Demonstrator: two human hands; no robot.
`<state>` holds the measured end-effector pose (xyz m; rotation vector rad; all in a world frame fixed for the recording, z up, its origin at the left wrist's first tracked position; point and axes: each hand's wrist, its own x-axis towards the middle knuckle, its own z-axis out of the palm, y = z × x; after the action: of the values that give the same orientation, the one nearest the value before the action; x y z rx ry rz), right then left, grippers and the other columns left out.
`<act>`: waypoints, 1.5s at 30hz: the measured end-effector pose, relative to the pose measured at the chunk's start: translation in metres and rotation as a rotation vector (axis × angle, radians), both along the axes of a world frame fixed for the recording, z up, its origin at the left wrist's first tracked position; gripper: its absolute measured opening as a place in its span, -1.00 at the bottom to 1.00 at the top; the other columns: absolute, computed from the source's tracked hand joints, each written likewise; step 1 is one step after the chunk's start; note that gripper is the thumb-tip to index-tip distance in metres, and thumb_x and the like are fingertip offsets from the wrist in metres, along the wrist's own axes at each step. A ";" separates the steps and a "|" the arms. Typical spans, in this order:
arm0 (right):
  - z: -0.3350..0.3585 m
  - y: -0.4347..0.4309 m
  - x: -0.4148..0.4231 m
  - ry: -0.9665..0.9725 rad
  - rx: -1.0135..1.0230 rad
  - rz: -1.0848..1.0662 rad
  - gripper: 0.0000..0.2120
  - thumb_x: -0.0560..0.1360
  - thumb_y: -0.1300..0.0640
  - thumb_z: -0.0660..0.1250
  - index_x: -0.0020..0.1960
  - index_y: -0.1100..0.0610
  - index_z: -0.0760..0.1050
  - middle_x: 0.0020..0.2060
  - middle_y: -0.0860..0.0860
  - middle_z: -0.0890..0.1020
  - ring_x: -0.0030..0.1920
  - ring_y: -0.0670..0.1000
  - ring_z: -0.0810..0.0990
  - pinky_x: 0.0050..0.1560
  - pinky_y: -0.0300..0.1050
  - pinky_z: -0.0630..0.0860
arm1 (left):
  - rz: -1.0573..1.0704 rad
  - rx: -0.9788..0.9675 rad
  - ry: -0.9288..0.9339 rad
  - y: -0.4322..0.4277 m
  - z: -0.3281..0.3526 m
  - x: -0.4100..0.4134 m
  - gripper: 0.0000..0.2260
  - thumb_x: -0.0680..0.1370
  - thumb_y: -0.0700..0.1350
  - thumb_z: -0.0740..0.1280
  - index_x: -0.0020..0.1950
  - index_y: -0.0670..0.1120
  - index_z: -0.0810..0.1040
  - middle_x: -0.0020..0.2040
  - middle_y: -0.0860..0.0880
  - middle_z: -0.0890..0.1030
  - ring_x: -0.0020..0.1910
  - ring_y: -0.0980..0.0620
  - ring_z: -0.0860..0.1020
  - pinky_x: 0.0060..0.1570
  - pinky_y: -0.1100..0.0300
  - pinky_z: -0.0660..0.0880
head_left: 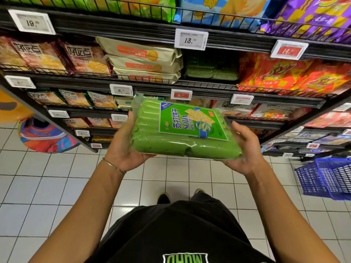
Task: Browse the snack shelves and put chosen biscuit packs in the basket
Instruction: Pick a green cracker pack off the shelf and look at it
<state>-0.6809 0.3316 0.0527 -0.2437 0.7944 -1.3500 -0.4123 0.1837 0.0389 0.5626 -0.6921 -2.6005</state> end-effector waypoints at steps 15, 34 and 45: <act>-0.014 -0.001 -0.003 0.111 0.068 0.100 -0.44 0.33 -0.08 0.56 0.20 0.26 0.69 0.03 0.27 0.74 -0.09 0.16 0.78 -0.21 -0.02 0.72 | 0.161 0.130 -0.280 -0.001 -0.008 -0.004 -0.55 0.66 0.20 0.17 0.33 -0.06 0.62 0.26 -0.15 0.66 0.04 -0.18 0.70 -0.10 0.01 0.68; 0.015 -0.020 -0.007 0.895 -0.093 -0.075 -0.65 0.40 -0.02 0.53 0.16 -0.05 0.60 0.04 0.02 0.72 0.08 0.06 0.70 0.02 -0.08 0.64 | 0.231 0.123 -0.242 -0.005 -0.013 0.009 -0.22 0.33 0.51 0.34 0.35 0.01 0.61 0.20 -0.07 0.65 -0.08 0.03 0.60 -0.22 0.21 0.61; -0.003 -0.016 -0.006 0.625 0.002 -0.120 -0.60 0.54 0.01 0.38 0.32 0.15 0.54 0.00 0.06 0.73 0.00 0.04 0.70 -0.07 -0.07 0.64 | 0.389 -0.256 -0.260 -0.004 -0.005 0.003 -0.57 0.57 0.01 0.30 0.43 -0.05 0.44 0.16 -0.02 0.64 0.11 0.02 0.63 0.15 0.01 0.62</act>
<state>-0.6873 0.3157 0.0502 -0.6436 1.3457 -1.3985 -0.4090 0.1796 0.0335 0.8648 -0.8813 -2.0640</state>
